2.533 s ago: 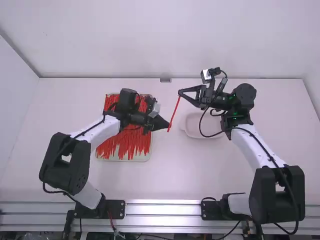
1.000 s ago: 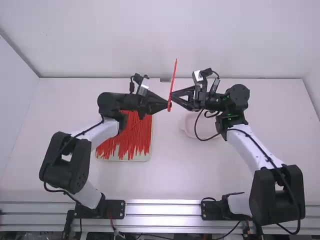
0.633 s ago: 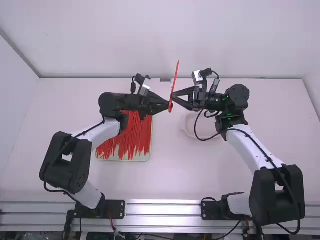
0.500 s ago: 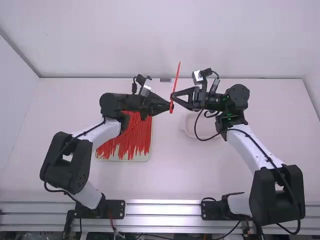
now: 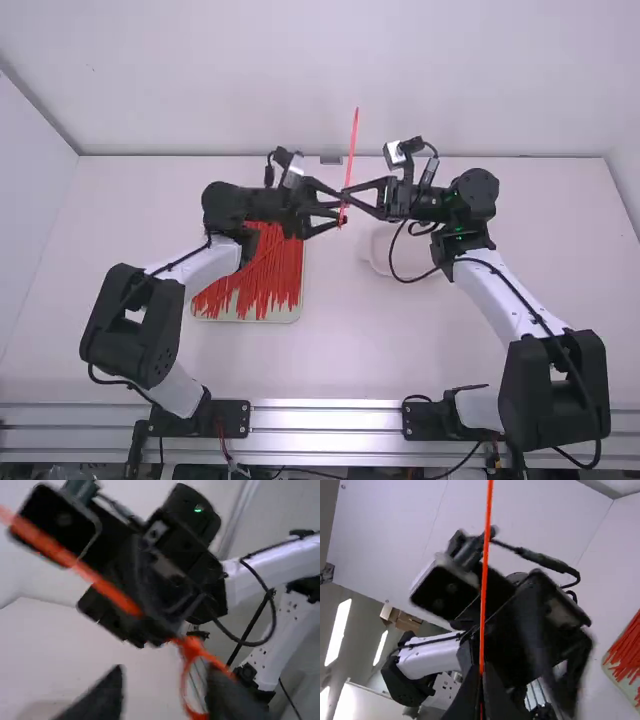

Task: Fasten the cable tie

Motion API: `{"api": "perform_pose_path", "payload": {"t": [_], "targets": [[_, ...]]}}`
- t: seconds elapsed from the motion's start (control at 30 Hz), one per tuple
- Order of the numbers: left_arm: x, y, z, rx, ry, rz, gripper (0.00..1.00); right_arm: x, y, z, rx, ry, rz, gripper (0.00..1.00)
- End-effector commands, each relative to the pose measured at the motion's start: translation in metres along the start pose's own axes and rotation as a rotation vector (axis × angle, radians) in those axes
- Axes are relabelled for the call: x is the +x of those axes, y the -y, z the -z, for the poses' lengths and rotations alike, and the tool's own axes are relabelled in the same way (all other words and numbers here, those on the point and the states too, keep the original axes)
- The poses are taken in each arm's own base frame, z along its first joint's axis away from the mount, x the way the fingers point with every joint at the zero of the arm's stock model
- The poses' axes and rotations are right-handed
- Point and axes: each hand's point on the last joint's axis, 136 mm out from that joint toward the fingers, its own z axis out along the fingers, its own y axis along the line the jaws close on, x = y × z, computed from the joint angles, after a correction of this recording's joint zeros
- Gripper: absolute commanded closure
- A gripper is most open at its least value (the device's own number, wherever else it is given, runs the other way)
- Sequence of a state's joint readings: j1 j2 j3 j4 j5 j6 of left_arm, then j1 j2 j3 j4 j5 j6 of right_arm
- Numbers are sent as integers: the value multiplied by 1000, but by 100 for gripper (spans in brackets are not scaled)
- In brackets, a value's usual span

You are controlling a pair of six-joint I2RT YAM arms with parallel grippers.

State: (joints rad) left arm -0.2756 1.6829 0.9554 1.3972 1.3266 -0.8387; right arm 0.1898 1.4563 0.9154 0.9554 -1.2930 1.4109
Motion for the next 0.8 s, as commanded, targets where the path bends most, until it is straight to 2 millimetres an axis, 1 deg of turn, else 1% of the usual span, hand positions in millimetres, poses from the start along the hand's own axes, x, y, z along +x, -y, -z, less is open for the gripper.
{"api": "perform_pose_path", "payload": {"t": [0.0, 0.07, 0.17, 0.27, 0.3, 0.33, 0.37, 0.43, 0.47, 0.5, 0.57, 0.63, 0.73, 0.77], "targets": [[-4, -12, 0, -55, 34, 10, 1, -1, -15, 0, -15, -14, 115, 100], [1, -28, 3, -110, 35, 44, 1, -1, -15, 0, -16, -16, 172, 100], [5, -41, 3, -154, 19, 85, 1, -3, -14, 4, -10, -11, 221, 100], [5, -57, 4, -209, -4, 131, 1, -10, -9, 17, 13, 11, 216, 100], [5, -63, 4, -230, -15, 147, 1, -13, -5, 22, 28, 24, 210, 100], [5, -64, 2, -232, -26, 148, 1, -15, -2, 26, 39, 34, 212, 100], [3, -66, 2, -239, -43, 151, 1, -21, 8, 35, 70, 59, 212, 100], [0, -69, 3, -250, -55, 157, 1, -26, 20, 46, 109, 89, 196, 100], [-4, -71, 4, -259, -67, 166, 1, -29, 31, 55, 144, 113, 183, 100], [-5, -72, 4, -263, -73, 167, 1, -30, 37, 60, 164, 125, 179, 100], [-11, -76, 10, -288, -90, 178, 1, -32, 53, 72, 215, 154, 157, 100], [-14, -80, 18, -313, -101, 196, 1, -33, 62, 81, 251, 174, 150, 100], [-21, -88, 38, -368, -102, 249, 1, -38, 75, 97, 312, 221, 142, 100], [-25, -92, 50, -396, -93, 281, 1, -43, 78, 103, 335, 249, 147, 100]]}}
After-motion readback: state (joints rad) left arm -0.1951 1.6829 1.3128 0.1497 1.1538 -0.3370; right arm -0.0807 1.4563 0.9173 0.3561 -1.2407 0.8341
